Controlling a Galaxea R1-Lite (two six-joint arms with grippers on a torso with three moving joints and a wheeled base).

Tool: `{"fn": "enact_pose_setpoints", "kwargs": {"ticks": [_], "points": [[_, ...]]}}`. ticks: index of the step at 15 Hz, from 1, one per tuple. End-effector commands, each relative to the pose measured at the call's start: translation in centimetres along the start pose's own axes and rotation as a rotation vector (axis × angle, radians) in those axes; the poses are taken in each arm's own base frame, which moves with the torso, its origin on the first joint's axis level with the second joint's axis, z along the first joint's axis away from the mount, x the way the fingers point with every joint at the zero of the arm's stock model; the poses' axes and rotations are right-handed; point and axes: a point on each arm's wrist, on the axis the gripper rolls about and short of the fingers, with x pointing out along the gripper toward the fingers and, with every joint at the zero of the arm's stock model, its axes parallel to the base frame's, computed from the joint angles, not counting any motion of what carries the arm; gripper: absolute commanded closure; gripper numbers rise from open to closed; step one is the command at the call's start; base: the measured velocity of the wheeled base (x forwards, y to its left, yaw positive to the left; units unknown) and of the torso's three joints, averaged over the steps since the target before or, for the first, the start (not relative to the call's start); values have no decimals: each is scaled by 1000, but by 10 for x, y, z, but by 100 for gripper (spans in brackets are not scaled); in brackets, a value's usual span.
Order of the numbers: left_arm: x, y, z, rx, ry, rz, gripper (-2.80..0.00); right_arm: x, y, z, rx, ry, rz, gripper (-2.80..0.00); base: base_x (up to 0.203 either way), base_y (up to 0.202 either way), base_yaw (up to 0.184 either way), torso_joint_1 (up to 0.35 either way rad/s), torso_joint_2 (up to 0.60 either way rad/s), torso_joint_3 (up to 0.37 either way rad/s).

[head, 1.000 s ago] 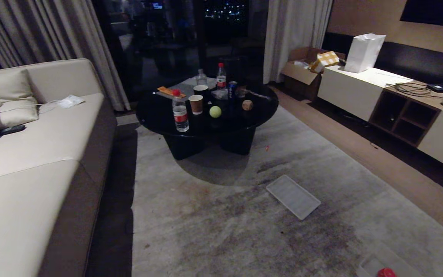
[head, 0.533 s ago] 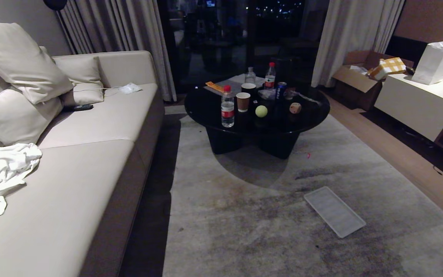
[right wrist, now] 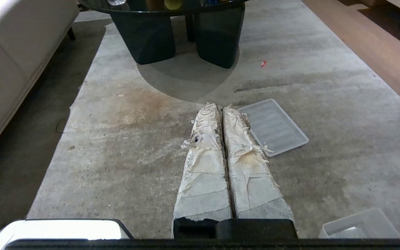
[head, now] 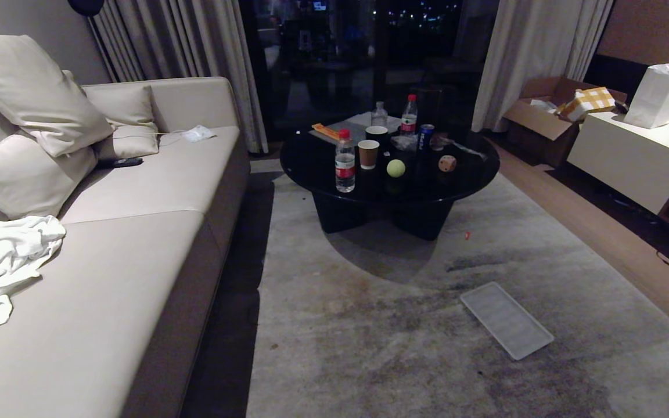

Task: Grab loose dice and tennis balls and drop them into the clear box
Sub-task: Pick up toys out of the box

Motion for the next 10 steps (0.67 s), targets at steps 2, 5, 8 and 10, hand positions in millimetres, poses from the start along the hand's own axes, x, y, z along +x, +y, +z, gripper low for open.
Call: {"fn": "enact_pose_setpoints", "kwargs": {"ticks": [2, 5, 8, 10], "points": [[0, 0, 0, -4, 3, 1, 0, 0, 0, 0, 0, 1, -1, 0, 58, 0, 0, -1, 1, 4], [0, 0, 0, -3, 3, 1, 0, 0, 0, 0, 0, 2, 0, 0, 183, 0, 0, 1, 6, 2], [0, 0, 0, -1, 3, 1, 0, 0, 0, 0, 0, 2, 1, 0, 180, 0, -1, 4, 5, 4], [0, 0, 0, -1, 3, 1, 0, 0, 0, 0, 0, 1, 1, 0, 181, 0, 0, 3, 2, 3]]}}
